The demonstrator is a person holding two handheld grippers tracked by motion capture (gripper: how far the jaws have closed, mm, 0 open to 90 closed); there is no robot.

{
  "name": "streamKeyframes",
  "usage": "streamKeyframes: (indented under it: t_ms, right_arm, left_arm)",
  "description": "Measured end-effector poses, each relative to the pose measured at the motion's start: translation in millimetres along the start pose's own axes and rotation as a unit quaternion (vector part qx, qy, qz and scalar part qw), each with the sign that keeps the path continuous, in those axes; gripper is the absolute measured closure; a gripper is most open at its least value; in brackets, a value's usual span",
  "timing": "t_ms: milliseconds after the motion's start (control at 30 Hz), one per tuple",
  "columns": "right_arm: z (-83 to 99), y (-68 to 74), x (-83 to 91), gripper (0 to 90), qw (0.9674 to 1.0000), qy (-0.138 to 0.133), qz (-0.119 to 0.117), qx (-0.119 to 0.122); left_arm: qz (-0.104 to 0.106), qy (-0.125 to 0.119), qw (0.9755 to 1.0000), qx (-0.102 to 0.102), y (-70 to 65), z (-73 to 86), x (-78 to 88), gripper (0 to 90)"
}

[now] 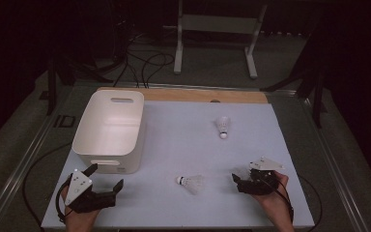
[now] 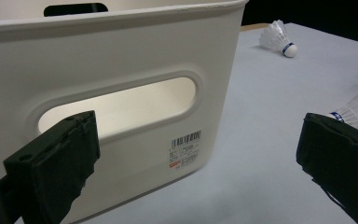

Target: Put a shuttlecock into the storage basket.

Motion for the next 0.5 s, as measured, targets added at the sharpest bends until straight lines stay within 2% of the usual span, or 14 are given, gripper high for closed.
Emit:
streamKeyframes:
  t_ms: [100,333,400,500]
  right_arm:
    - [2.1,-0.2,-1.5,25.3,0.9999,0.01,0.01,0.01]
    - [4.4,-4.3,-0.2,44.2,0.9995,0.021,0.02,0.012]
    - [4.0,-5.4,1.4,45.3,0.9996,0.019,0.018,0.011]
    - [4.2,-10.4,3.5,46.7,0.9993,0.021,0.029,0.007]
  left_arm:
    - [0.0,0.0,1.0,0.001,0.1,0.2,0.1,0.0]
    - [0.002,0.002,1.0,-0.002,-0.3,0.5,-0.3,0.0]
    - [0.002,0.002,1.0,-0.001,-0.4,0.7,-0.5,0.0]
    - [0.002,0.002,1.0,-0.001,-0.3,0.6,-0.4,0.0]
Point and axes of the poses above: each handheld gripper's, and its own axes: x roughly backward along the jaws, z roughly out of its underside, y roughly to its left, the point moved 8 cm from there along -x, roughly forward along the jaws, and after that the axes turned 10 degrees about -y, right-handed, at the moved point
